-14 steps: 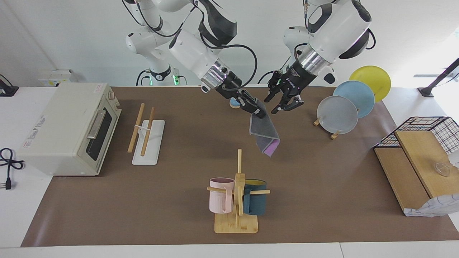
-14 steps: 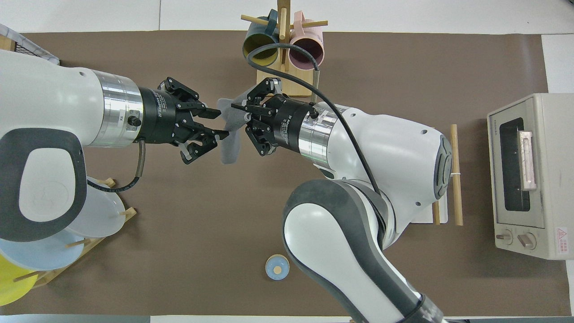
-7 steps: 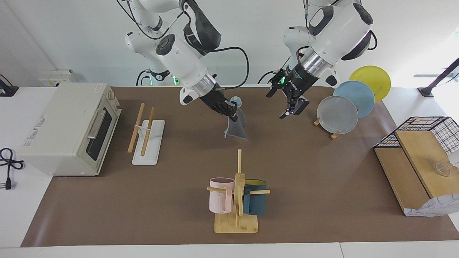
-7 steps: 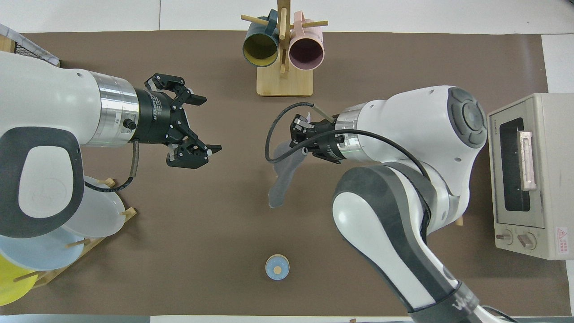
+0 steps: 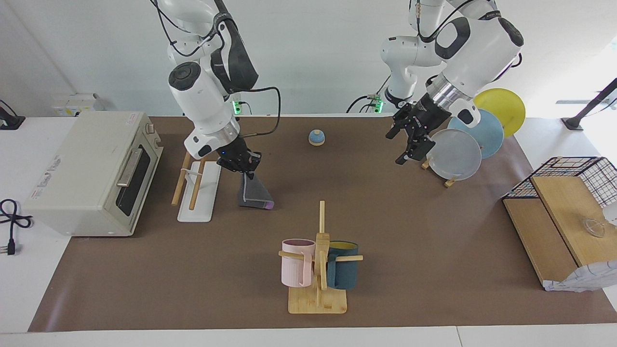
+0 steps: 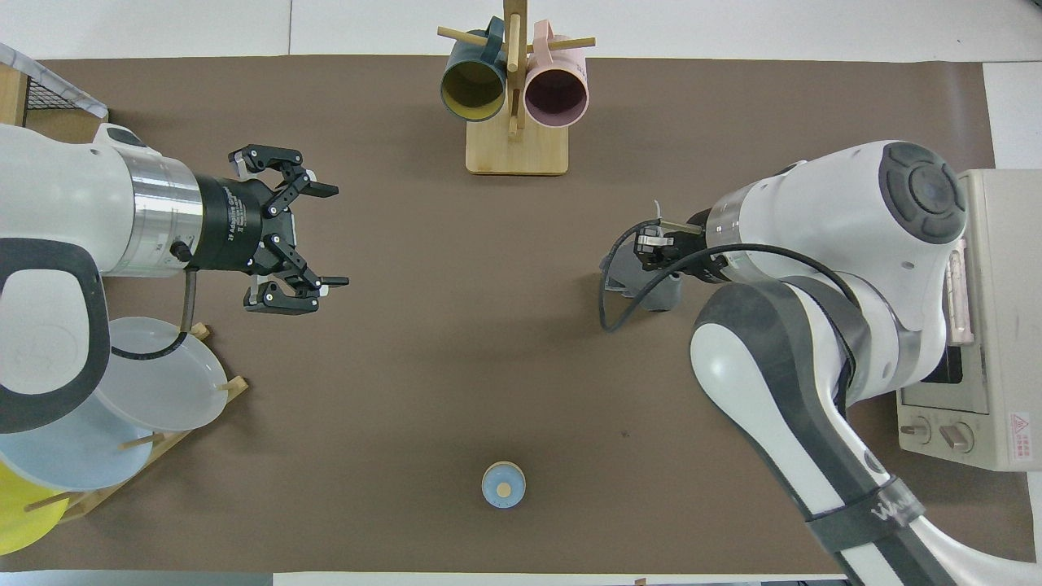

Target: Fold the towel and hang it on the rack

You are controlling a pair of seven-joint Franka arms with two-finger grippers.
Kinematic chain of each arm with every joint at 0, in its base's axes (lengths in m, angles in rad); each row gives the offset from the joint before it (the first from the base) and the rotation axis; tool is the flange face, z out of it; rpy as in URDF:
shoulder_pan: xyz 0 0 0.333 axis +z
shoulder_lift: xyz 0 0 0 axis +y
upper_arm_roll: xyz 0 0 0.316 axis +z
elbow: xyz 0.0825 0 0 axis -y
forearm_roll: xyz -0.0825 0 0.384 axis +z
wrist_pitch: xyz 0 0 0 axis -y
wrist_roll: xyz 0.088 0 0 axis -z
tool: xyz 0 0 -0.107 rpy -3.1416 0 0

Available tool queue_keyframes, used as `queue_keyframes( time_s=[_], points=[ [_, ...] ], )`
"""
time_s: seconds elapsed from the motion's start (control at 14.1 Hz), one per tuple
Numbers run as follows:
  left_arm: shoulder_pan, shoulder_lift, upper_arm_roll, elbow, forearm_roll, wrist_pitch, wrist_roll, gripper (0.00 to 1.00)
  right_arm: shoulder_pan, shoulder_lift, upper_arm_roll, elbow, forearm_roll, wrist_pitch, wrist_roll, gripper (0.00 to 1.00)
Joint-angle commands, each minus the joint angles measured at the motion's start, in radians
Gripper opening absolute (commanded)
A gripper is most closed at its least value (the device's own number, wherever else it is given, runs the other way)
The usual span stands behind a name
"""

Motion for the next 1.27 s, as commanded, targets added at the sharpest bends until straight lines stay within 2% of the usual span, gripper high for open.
queue_keyframes(
  time_s=[0.0,0.35,0.78,1.2],
  points=[
    [0.034,-0.040,-0.002,-0.037,0.083,-0.032,0.193,1.00,-0.074,-0.035,0.010,-0.027,-0.120,-0.053,-0.092,0.00],
    [0.114,-0.040,-0.001,-0.037,0.126,-0.062,0.522,1.00,-0.186,-0.042,0.010,-0.024,-0.256,-0.156,-0.143,0.00],
    [0.152,-0.028,-0.001,-0.006,0.264,-0.097,0.939,1.00,-0.220,-0.046,0.009,-0.016,-0.402,-0.187,-0.134,0.00],
    [0.157,-0.008,-0.002,0.068,0.401,-0.207,1.289,1.00,-0.260,-0.049,0.009,-0.019,-0.406,-0.203,-0.140,0.00]
  ],
)
